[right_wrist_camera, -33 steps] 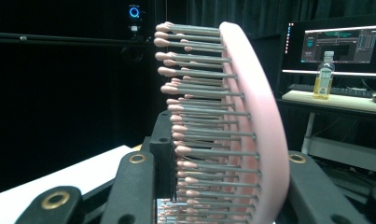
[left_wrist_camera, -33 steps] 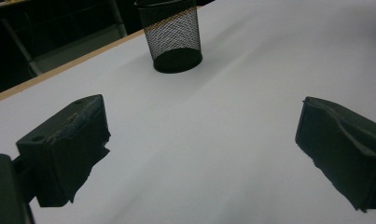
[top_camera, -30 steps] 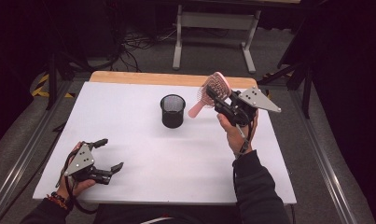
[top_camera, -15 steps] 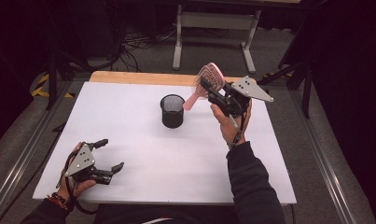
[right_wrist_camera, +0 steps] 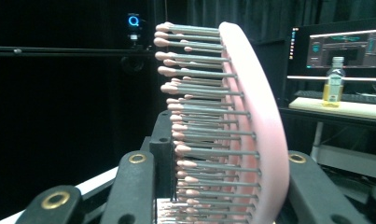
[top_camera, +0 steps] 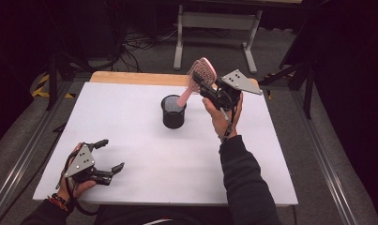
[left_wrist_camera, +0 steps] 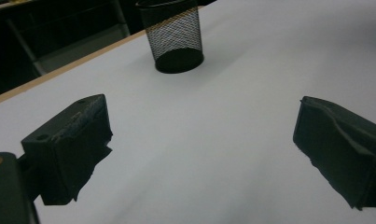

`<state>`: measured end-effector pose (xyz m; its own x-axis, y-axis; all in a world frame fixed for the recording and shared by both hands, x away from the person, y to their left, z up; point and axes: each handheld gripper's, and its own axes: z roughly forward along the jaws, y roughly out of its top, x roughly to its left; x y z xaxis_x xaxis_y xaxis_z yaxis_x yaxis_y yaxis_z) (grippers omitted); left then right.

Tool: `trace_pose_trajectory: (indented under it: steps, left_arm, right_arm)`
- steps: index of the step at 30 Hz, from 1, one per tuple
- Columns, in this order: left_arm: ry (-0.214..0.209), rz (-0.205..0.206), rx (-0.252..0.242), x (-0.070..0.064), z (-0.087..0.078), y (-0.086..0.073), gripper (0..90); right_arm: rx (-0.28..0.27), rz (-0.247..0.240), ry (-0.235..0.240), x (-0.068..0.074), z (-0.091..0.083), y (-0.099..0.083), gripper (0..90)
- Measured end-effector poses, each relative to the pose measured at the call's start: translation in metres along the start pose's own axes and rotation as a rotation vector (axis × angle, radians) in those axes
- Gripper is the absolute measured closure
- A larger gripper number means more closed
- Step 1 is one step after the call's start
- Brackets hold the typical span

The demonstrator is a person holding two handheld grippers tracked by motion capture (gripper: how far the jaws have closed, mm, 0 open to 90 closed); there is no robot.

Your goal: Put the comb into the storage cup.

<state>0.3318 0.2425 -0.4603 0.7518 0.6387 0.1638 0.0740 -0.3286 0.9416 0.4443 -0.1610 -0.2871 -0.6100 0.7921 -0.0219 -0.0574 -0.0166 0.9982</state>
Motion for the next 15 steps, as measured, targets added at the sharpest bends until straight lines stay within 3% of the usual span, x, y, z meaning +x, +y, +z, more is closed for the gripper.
trace_pose_trajectory:
  steps: [15]
  left_arm:
    - [0.006,0.002,-0.006,0.0,-0.002,0.0,5.9]
  right_arm:
    - [0.025,0.018,-0.01,0.002,0.02,-0.014,63.0]
